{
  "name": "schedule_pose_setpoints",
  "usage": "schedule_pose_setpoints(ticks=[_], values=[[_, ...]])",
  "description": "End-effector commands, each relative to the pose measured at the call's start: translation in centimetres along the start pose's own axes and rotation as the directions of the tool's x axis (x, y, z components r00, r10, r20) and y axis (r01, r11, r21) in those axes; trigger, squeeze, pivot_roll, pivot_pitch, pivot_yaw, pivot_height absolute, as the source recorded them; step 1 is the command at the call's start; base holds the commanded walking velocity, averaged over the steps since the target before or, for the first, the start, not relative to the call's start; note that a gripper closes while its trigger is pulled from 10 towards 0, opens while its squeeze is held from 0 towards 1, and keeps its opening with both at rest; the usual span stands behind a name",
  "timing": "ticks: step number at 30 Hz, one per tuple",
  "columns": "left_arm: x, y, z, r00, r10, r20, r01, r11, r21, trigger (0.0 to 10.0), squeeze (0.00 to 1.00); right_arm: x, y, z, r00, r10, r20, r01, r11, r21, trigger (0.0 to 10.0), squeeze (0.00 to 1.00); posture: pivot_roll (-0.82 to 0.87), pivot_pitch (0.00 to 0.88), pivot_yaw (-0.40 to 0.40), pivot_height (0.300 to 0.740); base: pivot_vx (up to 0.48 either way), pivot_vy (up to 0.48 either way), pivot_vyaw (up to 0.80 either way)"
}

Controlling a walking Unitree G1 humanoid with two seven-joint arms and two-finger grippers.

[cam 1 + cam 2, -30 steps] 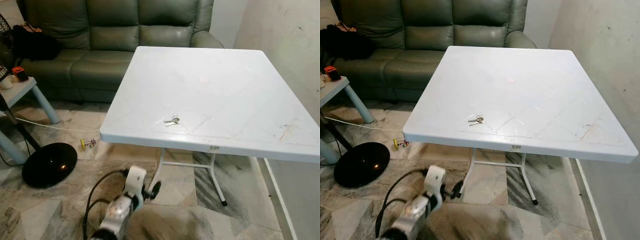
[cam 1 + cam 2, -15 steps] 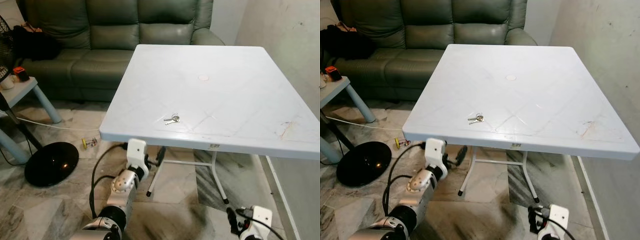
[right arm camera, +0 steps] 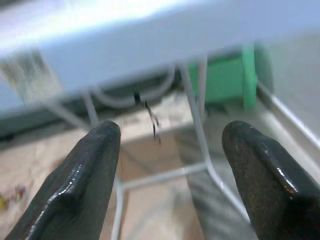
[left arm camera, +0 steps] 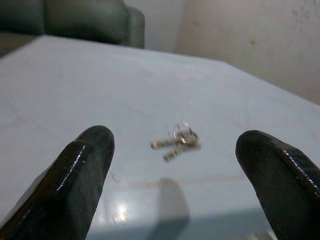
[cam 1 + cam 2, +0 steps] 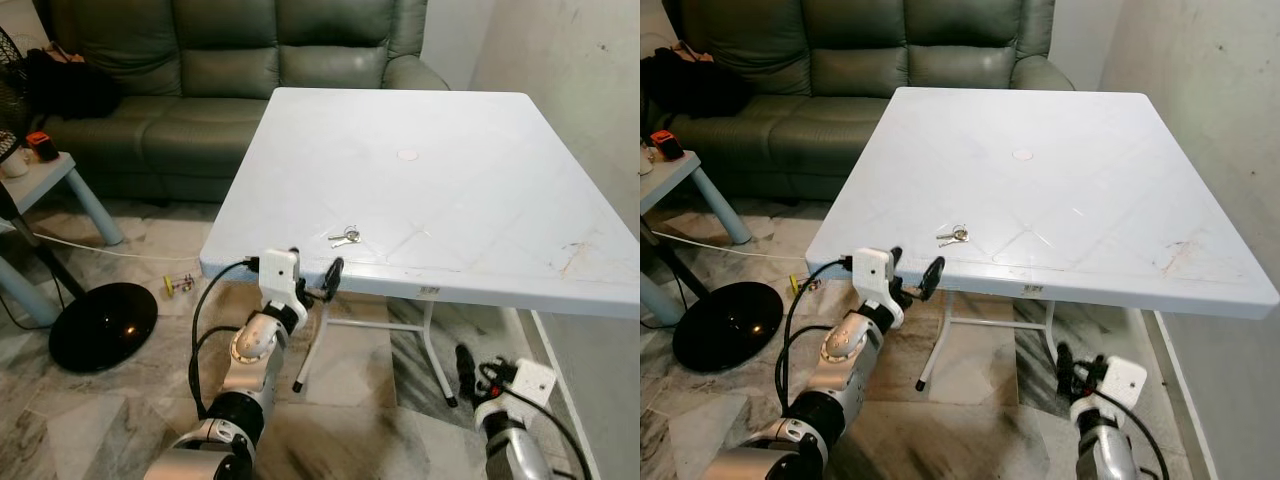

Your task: Hang keys on a hook

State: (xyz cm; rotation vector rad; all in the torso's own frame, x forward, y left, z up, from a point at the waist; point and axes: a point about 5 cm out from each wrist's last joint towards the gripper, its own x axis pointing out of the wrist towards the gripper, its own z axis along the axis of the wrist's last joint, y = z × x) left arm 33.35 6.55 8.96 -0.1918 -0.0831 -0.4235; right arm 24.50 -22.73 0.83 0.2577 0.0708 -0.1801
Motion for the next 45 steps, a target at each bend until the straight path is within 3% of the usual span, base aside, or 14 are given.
schedule_pose_setpoints(ticks=[1,7,9,15,17,22,25,31,32,35,45], values=[[0.8,-0.7,1.4,0.997,-0.017,0.07,0.016,1.0,0.023,10.0,0.0,0.6,-0.1,1.4,0.999,0.002,0.054,-0.002,1.0,-0.004,10.0,0.0,0.05,0.016,0.006,0.74,0.0,0.0,0.0],[0.6,-0.9,1.9,0.993,-0.019,0.115,0.018,1.0,0.014,10.0,0.0,0.9,0.3,3.1,0.992,0.037,0.121,-0.037,0.999,-0.004,10.0,0.0,0.05,0.025,0.004,0.74,0.0,0.0,0.0],[1.0,-0.4,3.8,0.983,0.019,0.182,-0.017,1.0,-0.015,10.0,0.0,1.2,2.0,5.0,0.976,0.108,0.189,-0.112,0.994,0.008,10.0,0.0,0.05,0.026,0.001,0.74,0.0,0.0,0.0],[2.2,0.2,6.1,0.974,0.056,0.222,-0.053,0.998,-0.019,10.0,0.0,1.9,4.2,7.3,0.95,0.19,0.248,-0.2,0.98,0.015,10.0,0.0,0.06,0.031,-0.004,0.74,0.0,0.0,0.0],[2.5,0.7,7.3,0.971,0.03,0.236,-0.042,0.998,0.044,10.0,0.0,2.3,5.4,8.7,0.929,0.242,0.28,-0.251,0.968,-0.003,10.0,0.0,0.06,0.031,-0.003,0.74,0.0,0.0,0.0],[1.8,1.4,7.4,0.974,0.004,0.227,-0.019,0.998,0.062,10.0,0.0,2.0,6.1,9.5,0.911,0.302,0.279,-0.302,0.952,-0.046,10.0,0.0,0.06,0.031,0.003,0.74,0.0,0.0,0.0],[-0.2,2.7,7.7,0.971,0.039,0.237,-0.05,0.998,0.042,10.0,0.0,0.9,6.6,9.8,0.901,0.368,0.228,-0.343,0.928,-0.143,10.0,0.0,0.06,0.035,0.004,0.74,0.0,0.0,0.0],[-1.9,4.1,7.2,0.969,0.111,0.22,-0.126,0.991,0.053,10.0,0.0,0.2,5.7,9.4,0.922,0.335,0.196,-0.304,0.937,-0.174,10.0,0.0,0.07,0.04,-0.003,0.74,0.0,0.0,0.0],[-2.9,5.1,7.1,0.961,0.172,0.216,-0.18,0.984,0.019,10.0,0.0,0.1,4.6,9.2,0.944,0.27,0.189,-0.239,0.956,-0.172,10.0,0.0,0.07,0.039,-0.009,0.74,0.0,0.0,0.0],[-4.3,6.1,7.1,0.95,0.24,0.198,-0.242,0.97,-0.013,10.0,0.0,-0.3,4.0,9.5,0.954,0.225,0.196,-0.199,0.97,-0.141,10.0,0.0,0.08,0.041,-0.013,0.74,0.0,0.0,0.0],[-5.3,7.3,7.7,0.944,0.281,0.174,-0.282,0.959,-0.023,10.0,0.0,-0.9,3.4,9.8,0.961,0.191,0.198,-0.163,0.975,-0.151,10.0,0.0,0.08,0.053,-0.01,0.74,0.0,0.0,0.0]])
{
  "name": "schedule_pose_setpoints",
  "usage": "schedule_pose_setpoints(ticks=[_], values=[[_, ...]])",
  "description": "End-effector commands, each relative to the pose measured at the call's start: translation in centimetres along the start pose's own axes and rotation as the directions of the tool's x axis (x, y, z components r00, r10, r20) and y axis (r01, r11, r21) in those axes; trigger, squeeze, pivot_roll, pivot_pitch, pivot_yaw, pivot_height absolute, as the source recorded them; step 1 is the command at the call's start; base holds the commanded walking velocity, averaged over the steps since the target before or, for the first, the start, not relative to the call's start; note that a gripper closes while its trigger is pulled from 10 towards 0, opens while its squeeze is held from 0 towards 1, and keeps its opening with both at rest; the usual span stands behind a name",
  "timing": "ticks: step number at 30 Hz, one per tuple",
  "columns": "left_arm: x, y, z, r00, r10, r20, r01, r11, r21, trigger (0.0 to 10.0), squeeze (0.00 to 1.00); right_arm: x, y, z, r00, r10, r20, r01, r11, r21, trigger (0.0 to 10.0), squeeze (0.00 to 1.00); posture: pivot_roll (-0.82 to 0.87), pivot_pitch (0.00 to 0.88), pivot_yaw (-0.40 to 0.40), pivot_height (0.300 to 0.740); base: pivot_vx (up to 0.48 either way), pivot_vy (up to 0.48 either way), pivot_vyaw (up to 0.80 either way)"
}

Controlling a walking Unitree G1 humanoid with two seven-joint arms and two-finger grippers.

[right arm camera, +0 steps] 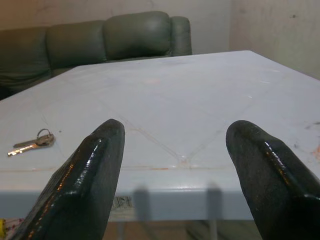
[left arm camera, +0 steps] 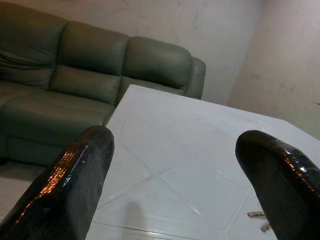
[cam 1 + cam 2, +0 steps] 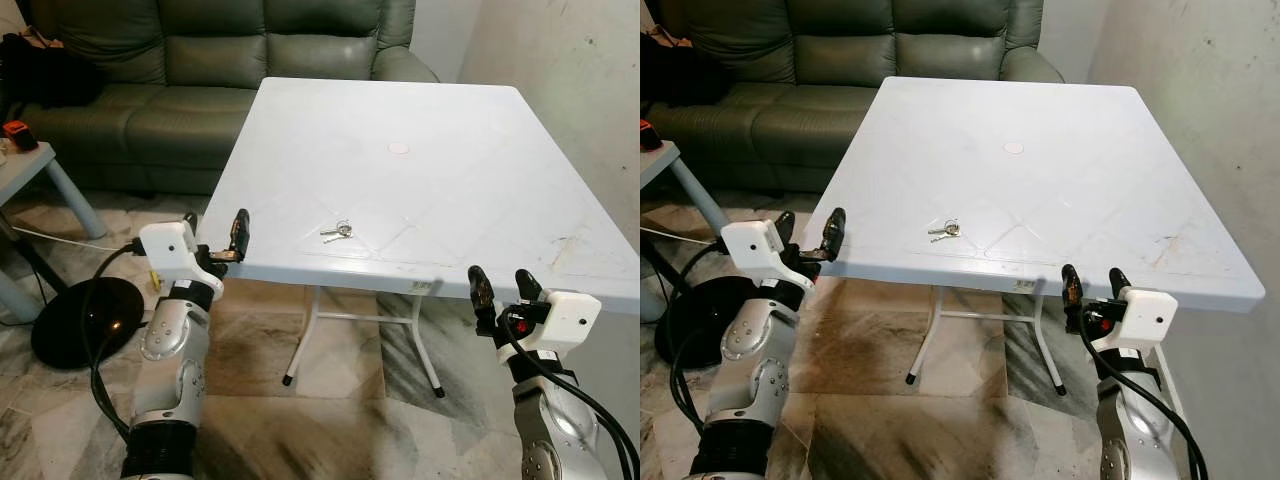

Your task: Hang keys on a hook

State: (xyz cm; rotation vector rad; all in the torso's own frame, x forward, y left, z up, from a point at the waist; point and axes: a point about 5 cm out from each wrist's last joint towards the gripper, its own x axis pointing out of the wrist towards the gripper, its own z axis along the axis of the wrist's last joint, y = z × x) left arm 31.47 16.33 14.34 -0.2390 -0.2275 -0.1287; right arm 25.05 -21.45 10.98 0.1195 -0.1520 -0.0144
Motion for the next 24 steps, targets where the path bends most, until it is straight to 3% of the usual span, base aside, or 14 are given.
schedule_pose_setpoints(ticks=[1,6,11,24], values=[[-0.3,0.4,0.4,1.0,0.009,-0.006,-0.009,1.0,0.005,10.0,0.0,-0.4,-0.5,0.3,1.0,-0.009,-0.001,0.009,1.0,-0.014,10.0,0.0,0.07,0.052,-0.009,0.74,0.0,0.0,0.0],[-1.0,0.9,0.3,0.999,0.04,-0.024,-0.04,0.999,-0.01,10.0,0.0,-1.1,-0.6,0.7,1.0,-0.002,0.015,0.002,1.0,-0.023,10.0,0.0,0.07,0.05,-0.009,0.74,0.0,0.0,0.0],[-2.3,0.3,0.6,0.999,0.041,-0.014,-0.041,0.998,-0.044,10.0,0.0,-2.0,0.3,1.4,0.999,0.01,0.038,-0.01,1.0,0.002,10.0,0.0,0.07,0.044,-0.011,0.74,0.0,0.0,0.0],[-2.0,0.0,0.7,0.999,0.02,-0.04,-0.022,0.999,-0.038,10.0,0.0,-1.2,1.0,1.8,0.998,0.027,0.048,-0.028,0.999,0.021,10.0,0.0,0.08,0.036,-0.007,0.74,0.0,0.0,0.0]])
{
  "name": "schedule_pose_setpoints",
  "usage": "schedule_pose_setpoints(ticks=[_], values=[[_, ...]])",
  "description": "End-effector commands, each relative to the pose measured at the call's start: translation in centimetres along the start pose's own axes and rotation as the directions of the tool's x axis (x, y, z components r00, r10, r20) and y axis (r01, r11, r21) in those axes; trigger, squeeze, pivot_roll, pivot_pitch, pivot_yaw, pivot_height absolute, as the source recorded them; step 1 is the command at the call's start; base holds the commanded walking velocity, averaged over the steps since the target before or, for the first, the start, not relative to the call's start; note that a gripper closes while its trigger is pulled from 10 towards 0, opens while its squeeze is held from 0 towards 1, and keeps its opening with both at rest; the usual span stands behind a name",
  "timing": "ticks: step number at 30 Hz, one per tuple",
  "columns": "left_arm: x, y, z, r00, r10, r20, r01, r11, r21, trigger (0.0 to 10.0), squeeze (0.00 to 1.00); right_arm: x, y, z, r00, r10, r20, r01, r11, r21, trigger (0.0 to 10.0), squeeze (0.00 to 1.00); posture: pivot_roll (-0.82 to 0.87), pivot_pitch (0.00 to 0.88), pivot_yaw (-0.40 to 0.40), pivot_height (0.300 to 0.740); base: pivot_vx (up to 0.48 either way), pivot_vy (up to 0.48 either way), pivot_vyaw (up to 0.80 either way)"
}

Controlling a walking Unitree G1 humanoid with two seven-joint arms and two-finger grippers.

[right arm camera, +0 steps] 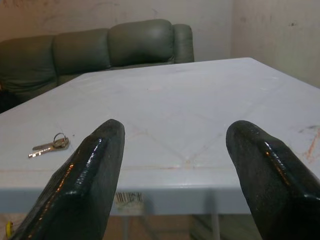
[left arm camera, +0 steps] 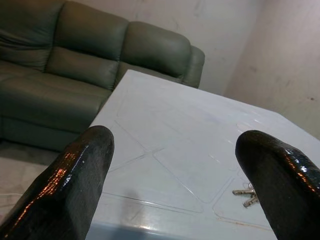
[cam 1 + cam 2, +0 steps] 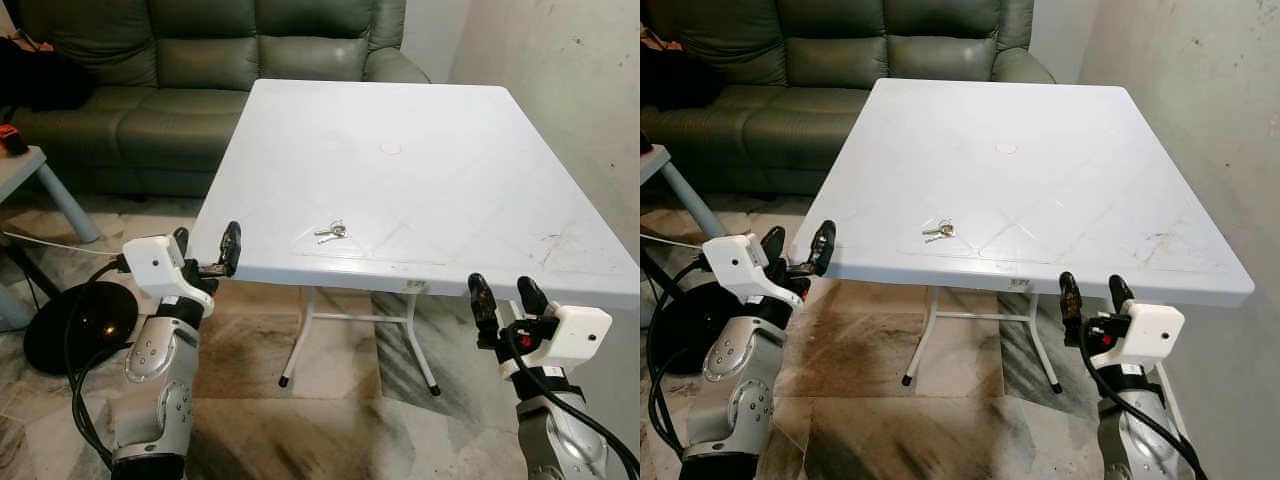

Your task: Hang keys on a hook

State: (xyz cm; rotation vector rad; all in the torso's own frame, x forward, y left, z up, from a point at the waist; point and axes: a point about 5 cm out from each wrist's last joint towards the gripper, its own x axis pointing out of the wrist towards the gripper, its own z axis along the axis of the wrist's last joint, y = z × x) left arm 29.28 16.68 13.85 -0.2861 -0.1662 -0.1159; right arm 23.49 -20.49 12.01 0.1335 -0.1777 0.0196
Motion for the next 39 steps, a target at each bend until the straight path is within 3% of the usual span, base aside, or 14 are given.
schedule_pose_setpoints(ticks=[1,19,39], values=[[0.28,-0.11,0.68,1.0,-0.005,0.016,0.005,1.0,0.013,10.0,0.0,0.3,-0.01,0.71,1.0,-0.005,0.025,0.005,1.0,0.003,10.0,0.0,0.08,0.036,-0.007,0.74,0.0,0.0,0.0],[0.71,-0.03,0.75,1.0,-0.026,-0.005,0.026,1.0,0.002,10.0,0.0,0.45,0.18,0.8,1.0,0.005,0.018,-0.005,1.0,0.005,10.0,0.0,0.07,0.054,-0.003,0.74,0.0,0.0,0.0],[1.21,-0.06,0.95,1.0,-0.028,-0.001,0.028,1.0,-0.005,10.0,0.0,0.77,0.14,0.85,1.0,0.014,0.016,-0.014,1.0,0.003,10.0,0.0,0.08,0.047,-0.014,0.74,0.0,0.33,0.0]])
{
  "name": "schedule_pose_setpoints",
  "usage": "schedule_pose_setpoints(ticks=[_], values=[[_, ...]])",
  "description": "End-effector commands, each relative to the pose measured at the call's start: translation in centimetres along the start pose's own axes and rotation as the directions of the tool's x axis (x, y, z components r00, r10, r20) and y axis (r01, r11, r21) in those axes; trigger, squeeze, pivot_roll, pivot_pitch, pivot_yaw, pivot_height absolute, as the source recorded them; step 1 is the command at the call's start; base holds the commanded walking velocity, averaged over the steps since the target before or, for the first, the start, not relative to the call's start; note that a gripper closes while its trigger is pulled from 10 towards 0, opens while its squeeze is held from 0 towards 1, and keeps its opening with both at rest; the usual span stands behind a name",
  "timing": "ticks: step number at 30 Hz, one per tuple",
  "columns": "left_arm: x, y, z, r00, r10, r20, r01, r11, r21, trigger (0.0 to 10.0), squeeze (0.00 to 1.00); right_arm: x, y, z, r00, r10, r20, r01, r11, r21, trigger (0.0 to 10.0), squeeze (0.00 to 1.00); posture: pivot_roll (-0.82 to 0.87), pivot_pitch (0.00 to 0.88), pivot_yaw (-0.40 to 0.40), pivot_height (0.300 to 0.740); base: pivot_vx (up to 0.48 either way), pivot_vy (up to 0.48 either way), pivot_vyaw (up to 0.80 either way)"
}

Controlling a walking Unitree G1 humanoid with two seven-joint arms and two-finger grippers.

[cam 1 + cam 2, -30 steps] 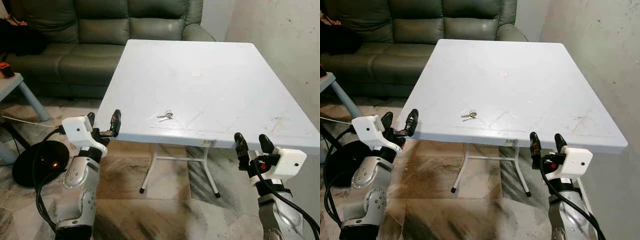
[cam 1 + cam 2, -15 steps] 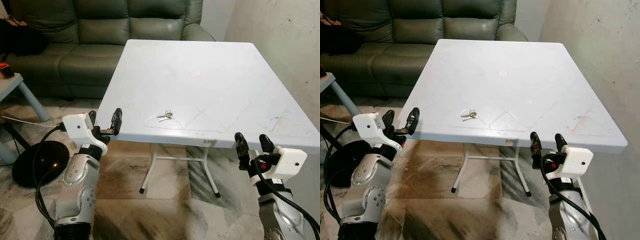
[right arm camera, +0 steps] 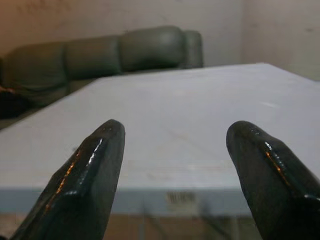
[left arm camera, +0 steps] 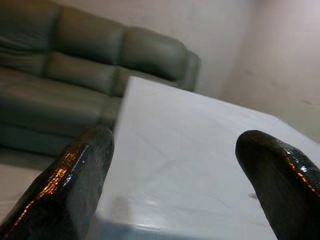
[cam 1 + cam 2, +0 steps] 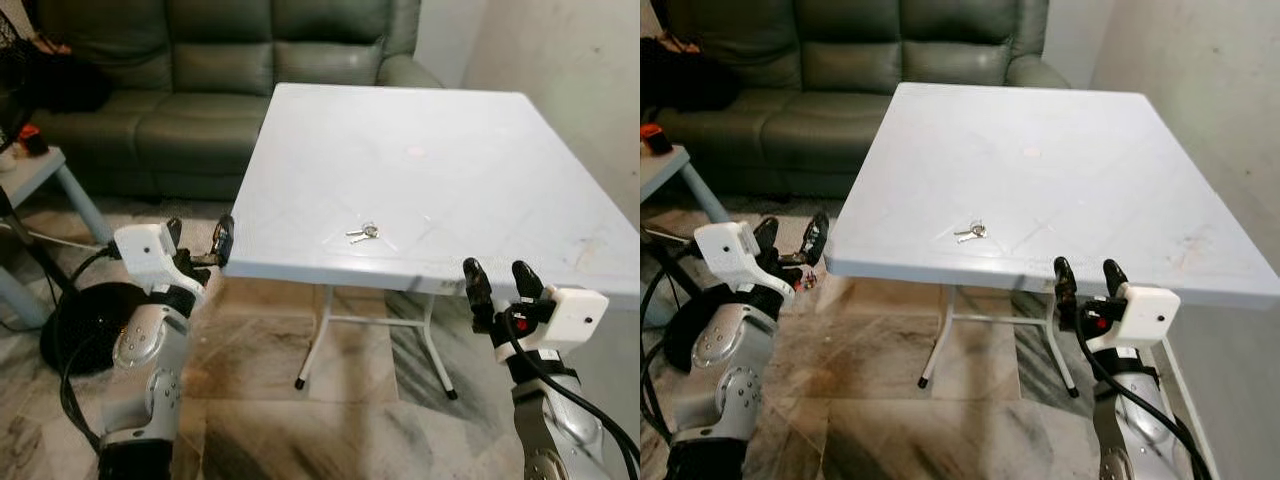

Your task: Hang keys on a hook

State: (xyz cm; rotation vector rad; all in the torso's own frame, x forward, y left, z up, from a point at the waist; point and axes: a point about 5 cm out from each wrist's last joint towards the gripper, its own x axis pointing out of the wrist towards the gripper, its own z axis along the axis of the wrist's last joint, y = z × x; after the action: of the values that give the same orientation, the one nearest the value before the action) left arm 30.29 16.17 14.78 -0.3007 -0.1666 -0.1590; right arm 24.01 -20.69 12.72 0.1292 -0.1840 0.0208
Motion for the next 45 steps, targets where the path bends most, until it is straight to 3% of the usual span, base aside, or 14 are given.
schedule_pose_setpoints(ticks=[1,18,34,45], values=[[0.01,0.53,0.39,1.0,0.013,0.005,-0.013,1.0,0.014,10.0,0.0,0.18,0.32,0.2,1.0,0.014,0.009,-0.014,1.0,0.009,10.0,0.0,0.08,0.043,-0.014,0.74,0.0,0.0,0.0],[0.33,0.53,0.35,1.0,0.029,0.008,-0.029,1.0,0.005,10.0,0.0,0.19,0.2,0.17,1.0,0.024,0.003,-0.024,1.0,0.004,10.0,0.0,0.08,0.026,-0.015,0.74,0.0,0.057,0.0],[0.54,0.66,0.54,1.0,0.029,0.011,-0.029,1.0,-0.008,10.0,0.0,0.09,0.24,0.15,1.0,0.028,0.001,-0.028,1.0,0.006,10.0,0.0,0.08,0.022,-0.017,0.74,0.0,0.465,0.0],[0.69,1.11,0.21,0.996,0.087,-0.018,-0.087,0.996,-0.003,10.0,0.0,0.13,0.13,0.09,1.0,0.028,-0.009,-0.028,1.0,0.004,10.0,0.0,0.07,0.022,-0.021,0.74,0.0,0.0,0.0]])
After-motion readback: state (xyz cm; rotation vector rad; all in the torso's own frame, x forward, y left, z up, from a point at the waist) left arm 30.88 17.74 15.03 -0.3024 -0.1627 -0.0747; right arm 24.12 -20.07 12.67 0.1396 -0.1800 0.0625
